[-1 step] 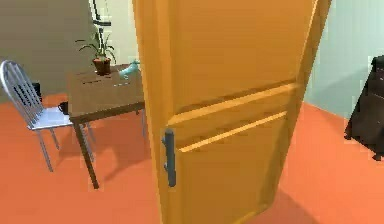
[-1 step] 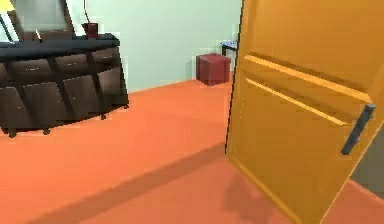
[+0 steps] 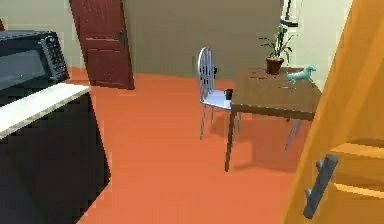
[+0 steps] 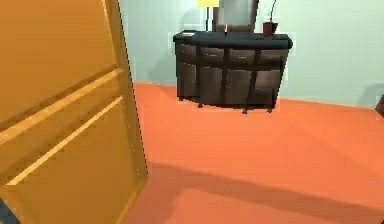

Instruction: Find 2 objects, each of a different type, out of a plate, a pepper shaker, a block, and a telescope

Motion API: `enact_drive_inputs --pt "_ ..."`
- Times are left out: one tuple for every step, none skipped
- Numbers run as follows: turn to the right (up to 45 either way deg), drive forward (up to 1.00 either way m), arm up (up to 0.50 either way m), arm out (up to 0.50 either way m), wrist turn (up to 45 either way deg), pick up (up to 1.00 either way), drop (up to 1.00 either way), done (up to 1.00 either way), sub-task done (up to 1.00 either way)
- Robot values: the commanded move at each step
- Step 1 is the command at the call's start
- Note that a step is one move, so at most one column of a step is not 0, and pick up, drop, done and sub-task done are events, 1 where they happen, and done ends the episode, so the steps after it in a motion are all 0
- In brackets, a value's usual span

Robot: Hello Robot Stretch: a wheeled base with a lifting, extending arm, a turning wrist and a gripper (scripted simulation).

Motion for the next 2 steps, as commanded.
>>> enact_drive_inputs --pt "-45.0 0.00 0.00 0.00 0.0 0.00 0.00 0.00 0.00" --pt "-45.0 0.00 0.00 0.00 0.0 0.00 0.00 0.00 0.00"
